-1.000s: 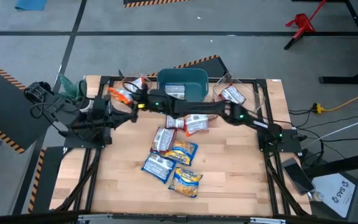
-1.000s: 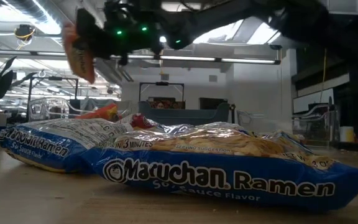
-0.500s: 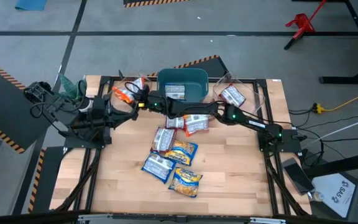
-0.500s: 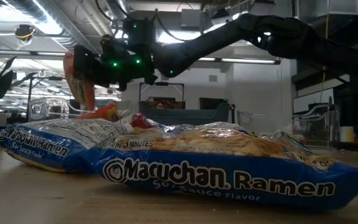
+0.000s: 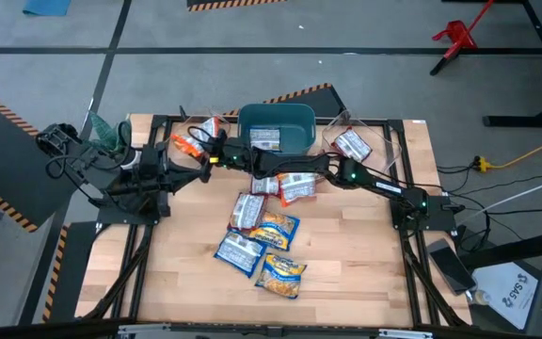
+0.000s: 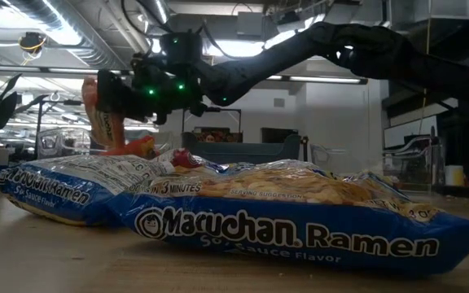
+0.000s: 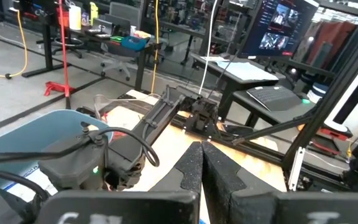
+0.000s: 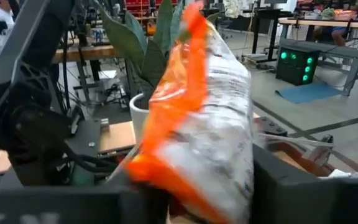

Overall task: Sort Maruchan noodles
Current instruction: Put the orange noodle pack into the left transparent bin

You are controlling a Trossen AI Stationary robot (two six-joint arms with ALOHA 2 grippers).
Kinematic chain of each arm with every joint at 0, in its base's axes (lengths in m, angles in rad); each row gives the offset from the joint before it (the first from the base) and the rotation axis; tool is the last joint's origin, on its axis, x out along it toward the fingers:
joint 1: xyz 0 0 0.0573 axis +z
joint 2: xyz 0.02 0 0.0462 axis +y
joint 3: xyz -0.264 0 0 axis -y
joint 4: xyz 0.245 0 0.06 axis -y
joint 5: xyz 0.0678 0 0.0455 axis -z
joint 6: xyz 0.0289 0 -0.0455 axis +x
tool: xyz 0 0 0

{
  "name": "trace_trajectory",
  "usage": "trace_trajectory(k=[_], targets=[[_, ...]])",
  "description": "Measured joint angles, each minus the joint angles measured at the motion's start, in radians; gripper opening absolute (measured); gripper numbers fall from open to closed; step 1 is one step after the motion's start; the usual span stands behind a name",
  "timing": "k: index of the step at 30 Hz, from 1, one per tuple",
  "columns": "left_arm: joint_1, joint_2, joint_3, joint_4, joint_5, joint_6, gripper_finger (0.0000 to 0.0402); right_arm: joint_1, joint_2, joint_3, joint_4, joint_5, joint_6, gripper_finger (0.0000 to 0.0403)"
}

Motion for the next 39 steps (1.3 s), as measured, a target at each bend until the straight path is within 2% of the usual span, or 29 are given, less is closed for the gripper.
trace_trajectory(k=[6, 10, 14, 17, 19, 24, 27, 31, 39], targets=[[0.000, 0.000, 0.000, 0.000, 0.000, -0.005, 0.0000, -0.009, 0.000, 0.000, -0.011, -0.018, -0.008, 0.0226], [0.000, 0.000, 0.000, 0.000, 0.000, -0.008, 0.0000, -0.011, 0.000, 0.000, -0.004, -0.018, -0.008, 0.0263], [0.000, 0.000, 0.000, -0.010, -0.001, -0.008, 0.0000, -0.011, 0.000, 0.027, -0.031, -0.029, -0.009, 0.0267], [0.000, 0.000, 0.000, -0.085, 0.000, -0.063, 0.0000, -0.007, -0.002, 0.054, -0.051, -0.160, -0.055, 0.0255], [0.000, 0.005, 0.000, -0.173, -0.003, -0.136, 0.0000, 0.005, -0.005, 0.054, -0.074, -0.191, -0.115, 0.0244], [0.001, 0.028, 0.000, -0.449, -0.093, -0.386, 0.0000, 0.031, -0.048, 0.052, -0.359, -0.131, -0.211, 0.0222], [0.001, 0.037, 0.000, -0.540, -0.147, -0.492, 0.0000, 0.021, -0.116, 0.052, -0.565, -0.095, -0.253, 0.0215], [0.001, 0.037, 0.000, -0.504, -0.158, -0.486, 0.0000, 0.007, -0.236, 0.053, -0.855, -0.044, -0.273, 0.0212], [-0.016, 0.065, 0.000, -0.362, -0.149, -0.347, 0.0000, -0.018, -0.423, 0.053, -1.358, -0.041, -0.276, 0.0211]])
